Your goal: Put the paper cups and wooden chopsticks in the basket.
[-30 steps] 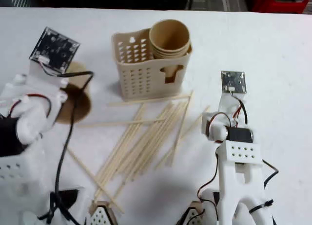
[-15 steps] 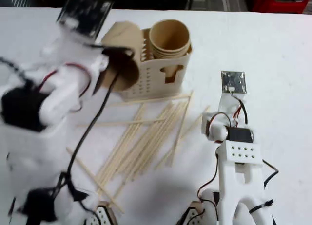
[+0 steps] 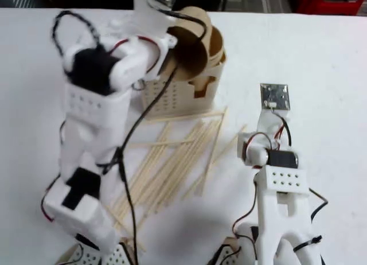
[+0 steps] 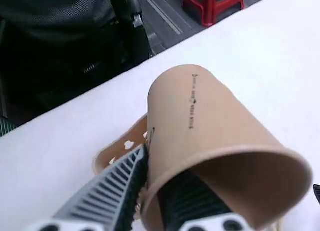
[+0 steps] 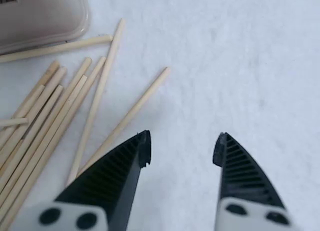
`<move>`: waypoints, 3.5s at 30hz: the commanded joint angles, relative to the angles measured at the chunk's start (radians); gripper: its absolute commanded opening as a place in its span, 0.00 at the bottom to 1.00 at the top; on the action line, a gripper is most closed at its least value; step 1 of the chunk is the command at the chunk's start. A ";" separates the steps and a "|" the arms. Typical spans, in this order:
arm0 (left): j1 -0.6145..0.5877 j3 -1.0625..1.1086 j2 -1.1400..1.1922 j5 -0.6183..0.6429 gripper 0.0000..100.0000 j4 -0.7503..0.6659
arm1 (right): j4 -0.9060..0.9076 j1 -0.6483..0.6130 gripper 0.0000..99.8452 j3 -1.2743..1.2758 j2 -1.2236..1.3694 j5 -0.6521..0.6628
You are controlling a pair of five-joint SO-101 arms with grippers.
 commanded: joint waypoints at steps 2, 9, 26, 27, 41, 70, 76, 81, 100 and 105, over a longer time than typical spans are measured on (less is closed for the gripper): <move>0.015 -0.072 0.064 0.008 0.02 0.002 | -0.015 0.002 0.21 -0.009 -0.027 0.000; 0.008 -0.163 0.110 0.058 0.22 -0.055 | -0.015 0.002 0.21 -0.009 -0.027 0.000; 0.005 -0.167 0.248 0.071 0.21 -0.422 | -0.015 0.002 0.21 -0.008 -0.027 0.000; 0.005 -0.167 0.246 0.071 0.21 -0.422 | -0.015 0.002 0.21 -0.008 -0.027 0.000; -0.039 -0.201 0.231 0.061 0.18 -0.252 | -0.015 0.002 0.21 -0.008 -0.027 0.000; -0.027 -0.350 0.401 0.063 0.18 -0.331 | -0.015 0.002 0.21 -0.008 -0.027 0.000; -0.025 -0.393 0.325 0.061 0.18 -0.207 | -0.015 0.002 0.21 -0.008 -0.027 0.000; -0.033 -0.439 0.252 0.060 0.18 -0.011 | -0.015 0.002 0.21 -0.008 -0.027 0.000; -0.209 0.209 -0.440 0.009 0.18 0.149 | 0.355 -0.176 0.22 -0.290 -0.028 -0.189; -0.320 0.537 -0.702 0.008 0.18 0.106 | 0.300 -0.262 0.22 -0.253 -0.027 -0.267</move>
